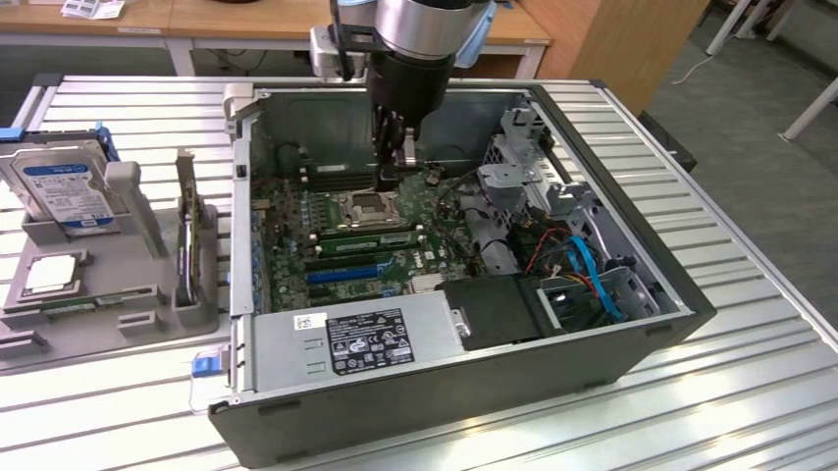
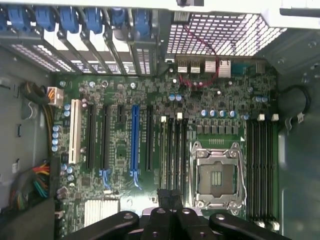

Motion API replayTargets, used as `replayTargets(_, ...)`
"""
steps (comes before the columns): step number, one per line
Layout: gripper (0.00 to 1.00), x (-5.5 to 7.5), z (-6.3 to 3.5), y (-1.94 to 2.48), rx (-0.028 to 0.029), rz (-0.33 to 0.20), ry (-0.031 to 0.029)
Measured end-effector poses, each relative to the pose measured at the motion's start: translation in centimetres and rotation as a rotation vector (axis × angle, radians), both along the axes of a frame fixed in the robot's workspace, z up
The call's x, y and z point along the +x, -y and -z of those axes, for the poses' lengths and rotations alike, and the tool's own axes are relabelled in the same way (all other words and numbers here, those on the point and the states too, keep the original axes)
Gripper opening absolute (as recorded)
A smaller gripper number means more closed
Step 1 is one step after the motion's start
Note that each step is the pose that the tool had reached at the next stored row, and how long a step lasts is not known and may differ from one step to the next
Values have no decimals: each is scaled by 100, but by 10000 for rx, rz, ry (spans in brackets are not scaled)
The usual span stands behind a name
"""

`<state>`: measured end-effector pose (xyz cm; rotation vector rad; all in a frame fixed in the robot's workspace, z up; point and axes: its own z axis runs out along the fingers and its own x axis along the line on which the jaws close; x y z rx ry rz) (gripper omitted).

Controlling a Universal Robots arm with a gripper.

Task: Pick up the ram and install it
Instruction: 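Press down the ram until it locks into place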

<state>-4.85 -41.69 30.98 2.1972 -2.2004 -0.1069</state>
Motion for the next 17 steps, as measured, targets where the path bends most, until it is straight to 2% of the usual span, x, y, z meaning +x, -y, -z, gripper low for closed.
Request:
replayTargets(6, 10, 77, 0, 0, -1, 0, 0)
replayTargets(11, 10, 80, 0, 0, 3, 0, 2)
replayTargets(14, 10, 80, 0, 0, 12, -9, 49)
replayTargets(17, 10, 80, -1, 0, 12, -43, 123)
